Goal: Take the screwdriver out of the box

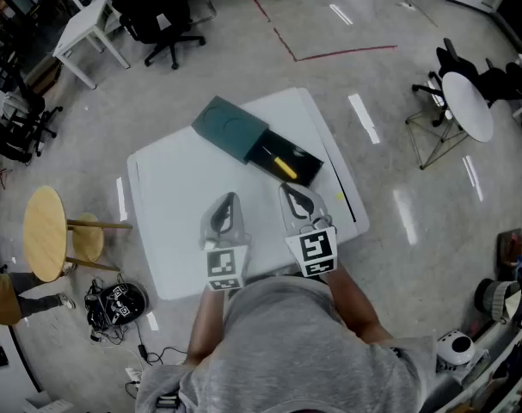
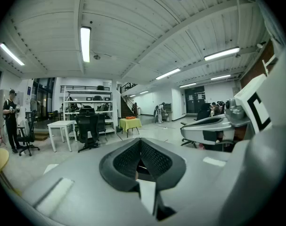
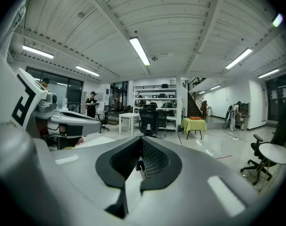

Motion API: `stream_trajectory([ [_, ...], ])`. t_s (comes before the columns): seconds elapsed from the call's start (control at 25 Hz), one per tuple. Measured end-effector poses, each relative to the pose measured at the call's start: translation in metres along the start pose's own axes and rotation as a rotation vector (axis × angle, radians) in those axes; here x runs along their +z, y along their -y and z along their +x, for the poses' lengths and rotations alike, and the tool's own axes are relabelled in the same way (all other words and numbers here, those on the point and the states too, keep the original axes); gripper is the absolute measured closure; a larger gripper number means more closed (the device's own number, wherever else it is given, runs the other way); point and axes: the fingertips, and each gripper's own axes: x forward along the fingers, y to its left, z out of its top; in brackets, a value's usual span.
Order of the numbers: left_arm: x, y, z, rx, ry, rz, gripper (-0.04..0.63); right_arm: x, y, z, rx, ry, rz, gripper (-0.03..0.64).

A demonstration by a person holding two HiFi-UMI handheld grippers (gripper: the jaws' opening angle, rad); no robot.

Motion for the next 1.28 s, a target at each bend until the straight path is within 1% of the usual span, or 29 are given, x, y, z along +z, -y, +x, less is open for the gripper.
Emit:
stream_trajectory([
  [0.24,0.001,0.003,0.006,-0.012,-0.007,0.000,0.583,-0.001,0.008,0.001,-0.011,-0.002,0.021,0.614],
  [0.4,-0.001,0.005,0.016,-0.025,-0.020,0.000,0.583,-0.004,0.019,0.005,-0.037,-0.017,0.026,0.614],
  [0.72,-0.012,0.005,0.043,-0.048,-0.057,-0.017,0.583,-0.023,0.038,0.023,-0.044,-0.089,0.020,0.614],
  [1.28,-0.052,0.008,0.102,-0.096,-0.155,-0.034,0.583,-0.075,0.070,0.072,-0.019,-0.227,0.047,0.614],
])
